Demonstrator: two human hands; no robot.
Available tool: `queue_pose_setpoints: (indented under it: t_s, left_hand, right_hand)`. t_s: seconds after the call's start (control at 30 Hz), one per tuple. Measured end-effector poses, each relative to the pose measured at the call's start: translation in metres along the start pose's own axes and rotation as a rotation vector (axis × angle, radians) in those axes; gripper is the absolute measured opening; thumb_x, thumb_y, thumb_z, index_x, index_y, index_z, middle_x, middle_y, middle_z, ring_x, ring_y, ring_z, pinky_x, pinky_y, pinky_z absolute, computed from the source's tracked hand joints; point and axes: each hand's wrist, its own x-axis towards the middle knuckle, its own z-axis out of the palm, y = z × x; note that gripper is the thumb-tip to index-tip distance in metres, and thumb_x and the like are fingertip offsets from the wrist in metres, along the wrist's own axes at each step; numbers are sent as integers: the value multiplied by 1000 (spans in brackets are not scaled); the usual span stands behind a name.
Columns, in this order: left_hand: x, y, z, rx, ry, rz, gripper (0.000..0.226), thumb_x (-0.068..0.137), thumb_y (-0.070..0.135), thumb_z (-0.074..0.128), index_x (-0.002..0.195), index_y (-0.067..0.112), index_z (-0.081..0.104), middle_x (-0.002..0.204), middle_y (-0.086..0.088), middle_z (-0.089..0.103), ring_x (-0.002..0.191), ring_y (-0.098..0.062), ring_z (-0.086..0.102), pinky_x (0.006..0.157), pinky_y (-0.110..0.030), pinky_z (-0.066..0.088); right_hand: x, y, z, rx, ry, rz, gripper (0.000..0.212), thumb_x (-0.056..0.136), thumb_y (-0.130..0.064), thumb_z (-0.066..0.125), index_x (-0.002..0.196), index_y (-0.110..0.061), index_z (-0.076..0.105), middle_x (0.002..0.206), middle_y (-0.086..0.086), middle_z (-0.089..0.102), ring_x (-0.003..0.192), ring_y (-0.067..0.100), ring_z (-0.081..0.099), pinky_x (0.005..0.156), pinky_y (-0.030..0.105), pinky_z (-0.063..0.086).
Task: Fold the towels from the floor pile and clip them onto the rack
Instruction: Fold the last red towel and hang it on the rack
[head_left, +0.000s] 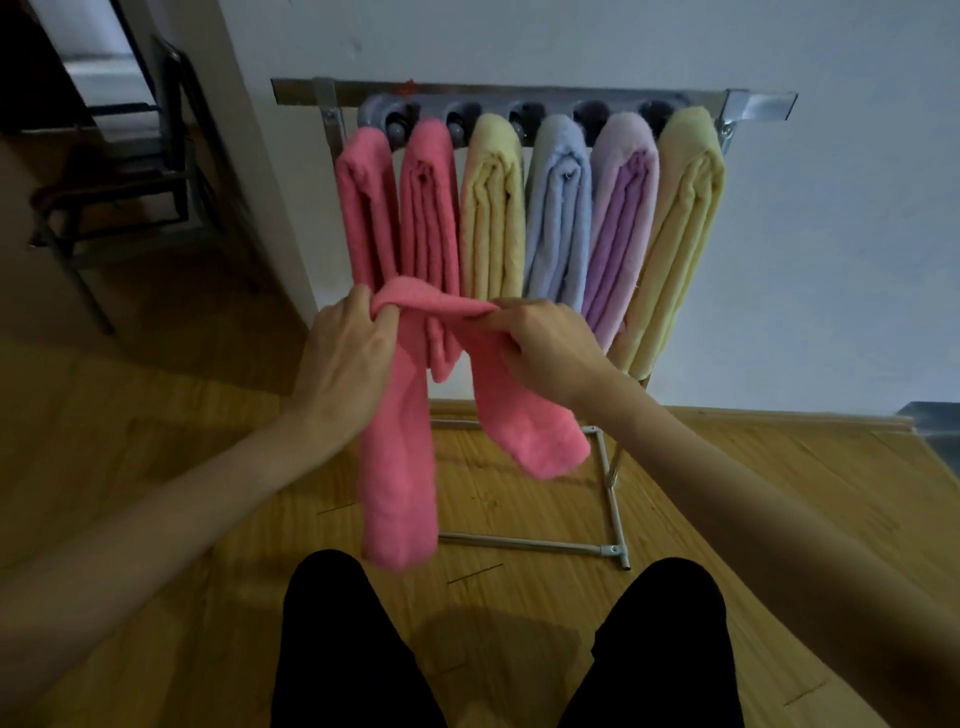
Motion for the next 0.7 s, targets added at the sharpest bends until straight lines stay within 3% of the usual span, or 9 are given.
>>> queue_pose_setpoints:
  t_s: [0.17, 0.33, 0.47, 0.6, 0.7]
  left_hand:
    - [21, -8, -8, 29, 199, -132, 10, 85, 2, 58, 94, -2, 59, 91, -22, 55, 74, -37, 54, 68, -44, 47]
    - [39, -24, 3, -40, 193, -271, 37, 78, 9, 67, 112, 8, 52, 112, -17, 50, 84, -32, 58, 73, -41, 48]
    - [41, -35, 17, -165, 200, -243, 48, 75, 1, 69, 119, 8, 51, 110, -19, 53, 68, -32, 62, 54, -33, 52]
    - [40, -41, 23, -208, 160, -201, 45, 80, 2, 64, 122, 9, 50, 103, -15, 54, 67, -29, 61, 52, -30, 49]
    - [45, -51, 23, -163, 129, -175, 45, 83, 4, 59, 126, 11, 46, 103, -16, 53, 70, -31, 60, 51, -37, 54]
  right_hand:
    - [30, -4, 3, -92, 195, 18, 35, 81, -5, 52, 106, -21, 72, 128, -7, 63, 79, 27, 70, 47, 25, 37]
    - [52, -8, 5, -101, 284, 54, 27, 71, 0, 62, 89, -17, 74, 121, -4, 67, 59, 28, 67, 43, 19, 32]
    - [56, -8, 14, -79, 306, 115, 26, 78, -9, 56, 97, -18, 72, 126, -4, 65, 64, 31, 68, 42, 26, 42]
    - [50, -15, 37, -86, 231, 185, 38, 85, -6, 53, 121, -14, 61, 144, 2, 48, 73, 32, 67, 47, 28, 39]
    - [51, -19, 53, -142, 260, 151, 30, 80, -3, 63, 110, -8, 66, 140, 12, 50, 87, 30, 67, 57, 36, 51]
